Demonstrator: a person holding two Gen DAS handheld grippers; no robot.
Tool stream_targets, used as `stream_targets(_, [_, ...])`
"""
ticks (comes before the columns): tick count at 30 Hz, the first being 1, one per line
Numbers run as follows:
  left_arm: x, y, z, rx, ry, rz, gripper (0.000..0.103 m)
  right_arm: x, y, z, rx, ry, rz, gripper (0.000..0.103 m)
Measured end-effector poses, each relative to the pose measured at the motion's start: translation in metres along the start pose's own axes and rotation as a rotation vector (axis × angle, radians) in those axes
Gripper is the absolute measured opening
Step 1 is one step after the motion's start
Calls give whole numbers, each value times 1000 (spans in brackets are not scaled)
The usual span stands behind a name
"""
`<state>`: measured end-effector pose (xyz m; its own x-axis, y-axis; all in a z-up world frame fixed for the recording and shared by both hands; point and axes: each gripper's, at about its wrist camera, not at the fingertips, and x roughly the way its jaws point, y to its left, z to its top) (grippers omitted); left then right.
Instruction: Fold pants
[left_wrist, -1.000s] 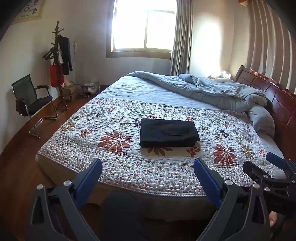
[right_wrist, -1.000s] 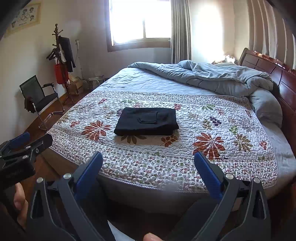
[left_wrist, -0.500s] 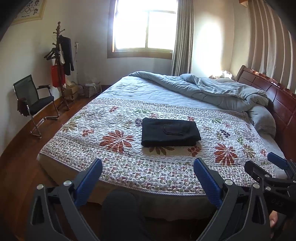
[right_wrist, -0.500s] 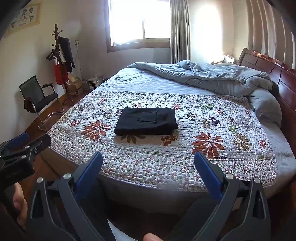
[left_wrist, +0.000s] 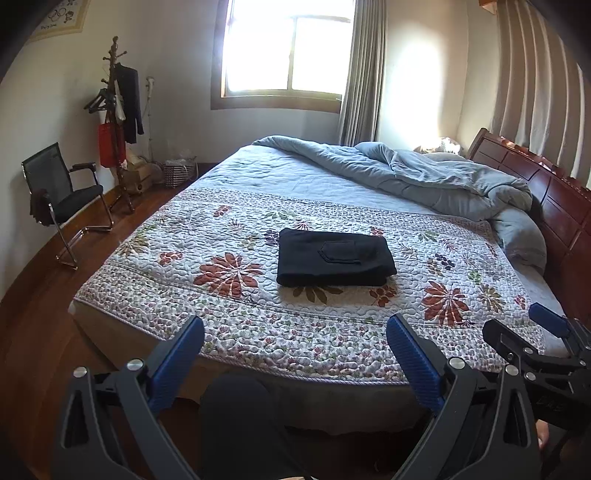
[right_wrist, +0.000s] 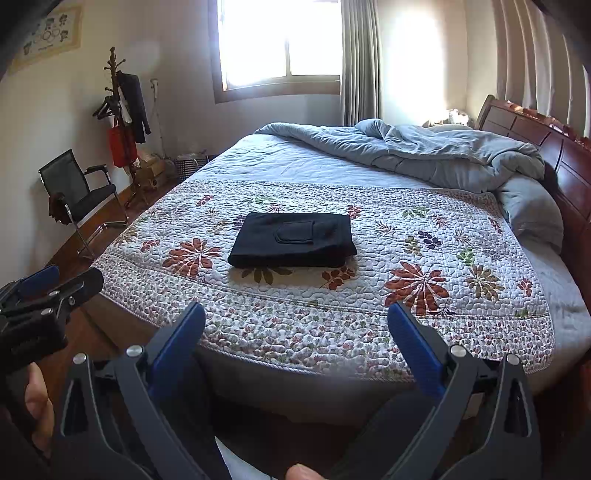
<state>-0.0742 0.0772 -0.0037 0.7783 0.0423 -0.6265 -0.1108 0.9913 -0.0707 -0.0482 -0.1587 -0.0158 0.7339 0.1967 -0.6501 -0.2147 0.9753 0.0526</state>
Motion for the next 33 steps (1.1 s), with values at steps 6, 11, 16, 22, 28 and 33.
stream_targets(6, [0,0,0,-1,0,0,99,0,0,0,0,1,0,99])
stream_targets(11, [1,-1,-2,0,3,0,99,0,0,-1,0,3,0,99])
stream_targets(16, [1,0,-2,-2,5,0,99,0,-1,-1,-1,3,0,99])
stream_targets(22, [1,0,-2,-3,5,-1,99,0,-1,-1,-2,3,0,99])
stream_targets(28, [1,0,-2,-2,6,-1,99,0,0,-1,-2,3,-1,99])
stream_targets(33, [1,1,-2,-2,4,0,99,-1,0,-2,-9,3,2,99])
